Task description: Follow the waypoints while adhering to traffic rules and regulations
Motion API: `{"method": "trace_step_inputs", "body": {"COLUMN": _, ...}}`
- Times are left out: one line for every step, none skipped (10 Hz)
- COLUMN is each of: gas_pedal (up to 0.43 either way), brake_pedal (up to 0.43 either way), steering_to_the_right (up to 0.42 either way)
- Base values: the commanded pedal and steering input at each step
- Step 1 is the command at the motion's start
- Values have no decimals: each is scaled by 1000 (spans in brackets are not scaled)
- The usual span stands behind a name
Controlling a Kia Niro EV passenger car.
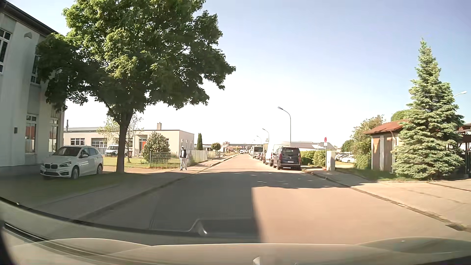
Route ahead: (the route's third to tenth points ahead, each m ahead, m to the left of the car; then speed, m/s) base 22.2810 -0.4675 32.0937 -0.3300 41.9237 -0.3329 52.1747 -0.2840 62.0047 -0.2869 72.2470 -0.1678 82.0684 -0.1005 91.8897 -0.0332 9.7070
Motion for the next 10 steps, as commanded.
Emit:
{"method": "trace_step_inputs", "body": {"gas_pedal": 130, "brake_pedal": 0, "steering_to_the_right": -20}}
{"method": "trace_step_inputs", "body": {"gas_pedal": 130, "brake_pedal": 0, "steering_to_the_right": -20}}
{"method": "trace_step_inputs", "body": {"gas_pedal": 130, "brake_pedal": 0, "steering_to_the_right": -18}}
{"method": "trace_step_inputs", "body": {"gas_pedal": 130, "brake_pedal": 0, "steering_to_the_right": -15}}
{"method": "trace_step_inputs", "body": {"gas_pedal": 130, "brake_pedal": 0, "steering_to_the_right": -10}}
{"method": "trace_step_inputs", "body": {"gas_pedal": 130, "brake_pedal": 0, "steering_to_the_right": -8}}
{"method": "trace_step_inputs", "body": {"gas_pedal": 130, "brake_pedal": 0, "steering_to_the_right": -8}}
{"method": "trace_step_inputs", "body": {"gas_pedal": 130, "brake_pedal": 0, "steering_to_the_right": -10}}
{"method": "trace_step_inputs", "body": {"gas_pedal": 138, "brake_pedal": 0, "steering_to_the_right": -8}}
{"method": "trace_step_inputs", "body": {"gas_pedal": 138, "brake_pedal": 0, "steering_to_the_right": -5}}
